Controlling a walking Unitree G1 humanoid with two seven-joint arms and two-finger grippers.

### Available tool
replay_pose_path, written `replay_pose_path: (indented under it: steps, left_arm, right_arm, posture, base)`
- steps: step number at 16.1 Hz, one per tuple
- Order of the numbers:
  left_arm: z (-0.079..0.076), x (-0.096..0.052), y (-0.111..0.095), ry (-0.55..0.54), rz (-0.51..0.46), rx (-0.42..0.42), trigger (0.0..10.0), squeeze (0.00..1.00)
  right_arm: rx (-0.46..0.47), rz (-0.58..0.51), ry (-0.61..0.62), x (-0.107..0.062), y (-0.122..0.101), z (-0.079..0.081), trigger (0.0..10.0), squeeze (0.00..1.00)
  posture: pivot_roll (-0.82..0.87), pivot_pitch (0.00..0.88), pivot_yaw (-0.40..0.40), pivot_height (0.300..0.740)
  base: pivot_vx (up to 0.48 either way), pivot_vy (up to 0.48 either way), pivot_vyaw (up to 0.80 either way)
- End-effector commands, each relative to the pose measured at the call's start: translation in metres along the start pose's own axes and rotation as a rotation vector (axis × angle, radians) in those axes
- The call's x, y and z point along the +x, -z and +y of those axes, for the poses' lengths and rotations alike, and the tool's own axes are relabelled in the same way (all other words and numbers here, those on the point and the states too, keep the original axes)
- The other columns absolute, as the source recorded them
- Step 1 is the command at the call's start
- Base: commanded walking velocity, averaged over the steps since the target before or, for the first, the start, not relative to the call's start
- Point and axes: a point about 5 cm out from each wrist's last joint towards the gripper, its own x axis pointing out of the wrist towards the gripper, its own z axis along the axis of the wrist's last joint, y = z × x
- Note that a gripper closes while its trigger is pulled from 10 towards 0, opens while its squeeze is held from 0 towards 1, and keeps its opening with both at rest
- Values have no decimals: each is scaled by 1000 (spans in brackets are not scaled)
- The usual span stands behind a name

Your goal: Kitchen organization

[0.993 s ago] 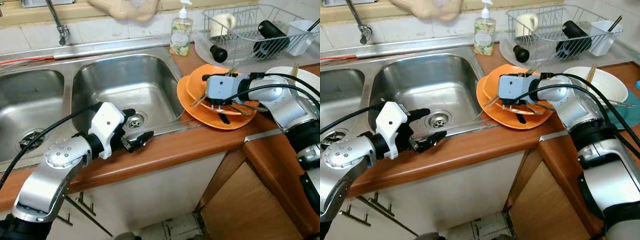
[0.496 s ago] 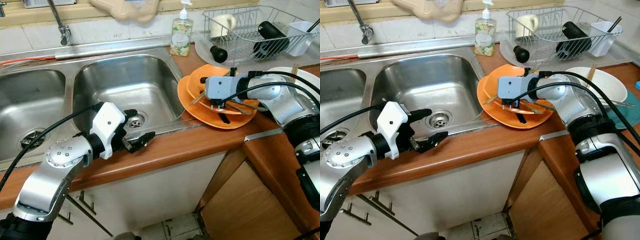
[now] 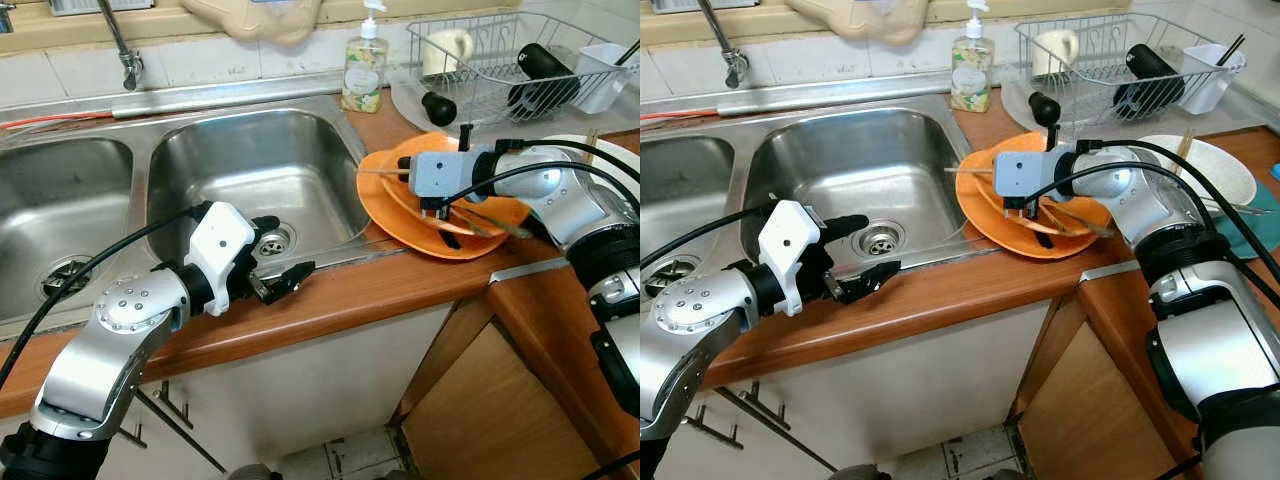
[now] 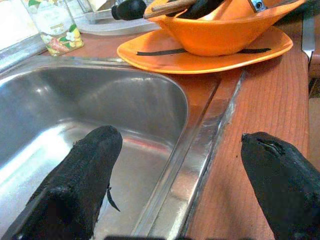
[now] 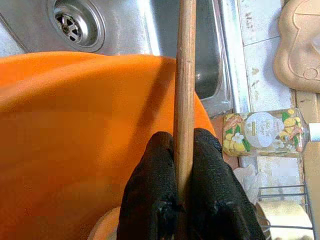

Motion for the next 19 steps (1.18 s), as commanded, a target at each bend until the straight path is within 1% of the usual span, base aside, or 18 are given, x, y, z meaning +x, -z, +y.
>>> replay_pose_path:
  steps: [1,3,6,7,8,9,10,11,13,14,15,16,18,19]
  left_arm:
    - [-1,1,-6,9,-18,26,10000,0]
    - [-1,1,-6,7,-18,28,10000,0]
    - [3,1,-8,-4,-27,33,10000,0]
    - [5,1,-9,-13,-39,33,10000,0]
    - [6,1,-10,-17,-44,33,10000,0]
    - [9,0,-14,-38,-74,21,10000,0]
    - [11,0,-17,-54,-101,-1,10000,0]
    - [11,-1,-18,-58,-110,-11,10000,0]
    - [13,-2,-22,-65,-134,-42,10000,0]
    - [14,-3,-24,-68,-151,-58,10000,0]
    - [15,-4,-26,-69,-162,-69,10000,0]
    - [18,-6,-30,-79,-193,-88,10000,0]
    - [24,-10,-37,-109,-247,-121,10000,0]
    - [26,-12,-40,-110,-265,-132,10000,0]
  right_arm:
    - [-17,-1,-13,1,-1,0,0,0]
    - [-21,-6,-7,1,-2,-1,0,0]
    - [-16,-35,39,-5,-5,-13,0,0]
    - [14,-78,87,-12,-10,-26,0,0]
    - [23,-95,104,-15,-12,-30,0,0]
    - [85,-176,177,-24,-21,-45,0,0]
    - [157,-265,235,-31,-30,-55,0,0]
    - [184,-298,250,-34,-34,-57,0,0]
    - [306,-428,316,-38,-50,-63,0,0]
    - [372,-502,336,-39,-60,-63,0,0]
    - [413,-551,342,-40,-67,-63,0,0]
    - [512,-660,336,-41,-84,-57,0,0]
    - [691,-777,294,-44,-105,-47,0,0]
    - [721,-792,291,-45,-109,-44,0,0]
  posture:
    - [10,0,24,740]
    - [10,0,24,740]
    - [7,0,30,740]
    - [4,0,33,740]
    - [4,0,33,740]
    - [1,0,35,740]
    - [1,0,37,740]
    - [1,0,37,740]
    - [0,0,39,740]
    - [-1,0,41,740]
    - [-1,0,41,740]
    - [1,0,48,740]
    - [-1,0,53,740]
    - [-1,0,55,740]
  base:
    - [0,0,0]
    - [0,0,0]
    - [0,0,0]
    - [0,0,0]
    - [0,0,0]
    - [0,0,0]
    - [0,0,0]
    - [0,0,0]
    - [0,0,0]
    - [0,0,0]
    - [0,0,0]
    - [0,0,0]
    - [0,0,0]
    - [0,0,0]
